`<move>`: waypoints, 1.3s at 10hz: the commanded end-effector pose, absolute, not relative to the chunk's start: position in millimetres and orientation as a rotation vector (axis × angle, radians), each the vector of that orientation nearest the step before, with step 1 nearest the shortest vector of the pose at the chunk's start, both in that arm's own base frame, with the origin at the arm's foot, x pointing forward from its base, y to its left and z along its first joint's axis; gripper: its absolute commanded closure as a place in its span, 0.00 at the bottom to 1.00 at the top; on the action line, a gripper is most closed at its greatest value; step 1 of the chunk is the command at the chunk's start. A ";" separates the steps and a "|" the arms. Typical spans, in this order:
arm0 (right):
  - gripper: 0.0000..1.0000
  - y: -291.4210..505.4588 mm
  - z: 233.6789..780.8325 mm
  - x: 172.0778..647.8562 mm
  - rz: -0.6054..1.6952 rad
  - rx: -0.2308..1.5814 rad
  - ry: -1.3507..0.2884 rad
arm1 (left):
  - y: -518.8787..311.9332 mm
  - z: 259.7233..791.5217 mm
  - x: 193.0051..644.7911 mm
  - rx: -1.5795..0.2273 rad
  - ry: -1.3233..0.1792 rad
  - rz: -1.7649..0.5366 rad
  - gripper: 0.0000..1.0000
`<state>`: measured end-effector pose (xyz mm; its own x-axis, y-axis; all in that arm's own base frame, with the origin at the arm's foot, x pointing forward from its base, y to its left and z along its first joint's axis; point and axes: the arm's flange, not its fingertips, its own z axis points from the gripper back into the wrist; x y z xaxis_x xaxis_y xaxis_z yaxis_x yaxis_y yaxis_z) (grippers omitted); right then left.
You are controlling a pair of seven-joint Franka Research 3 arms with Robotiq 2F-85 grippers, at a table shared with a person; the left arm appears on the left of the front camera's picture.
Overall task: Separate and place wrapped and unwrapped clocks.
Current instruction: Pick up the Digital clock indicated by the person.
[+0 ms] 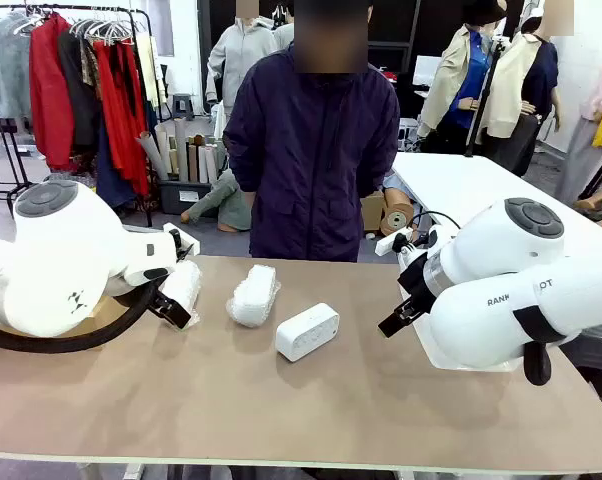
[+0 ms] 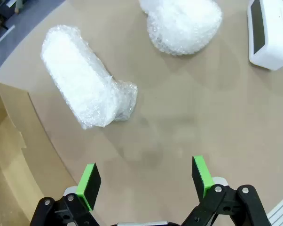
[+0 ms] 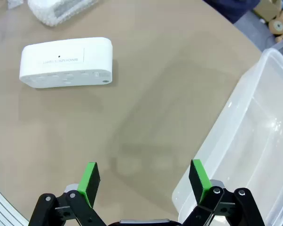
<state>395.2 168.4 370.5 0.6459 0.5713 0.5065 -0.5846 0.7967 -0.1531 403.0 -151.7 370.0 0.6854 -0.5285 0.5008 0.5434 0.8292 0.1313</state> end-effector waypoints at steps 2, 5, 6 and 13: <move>0.00 168.4 370.6 395.2 0.658 0.025 -0.568 | -151.7 370.1 402.9 -0.028 -0.552 -0.601 0.00; 0.00 168.4 370.6 395.2 0.658 0.025 -0.568 | -151.7 370.1 402.9 -0.028 -0.552 -0.601 0.00; 0.00 168.4 370.6 395.2 0.658 0.025 -0.568 | -151.7 370.1 402.9 -0.028 -0.552 -0.601 0.00; 0.00 168.4 370.6 395.2 0.658 0.025 -0.568 | -151.7 370.1 402.9 -0.028 -0.552 -0.601 0.00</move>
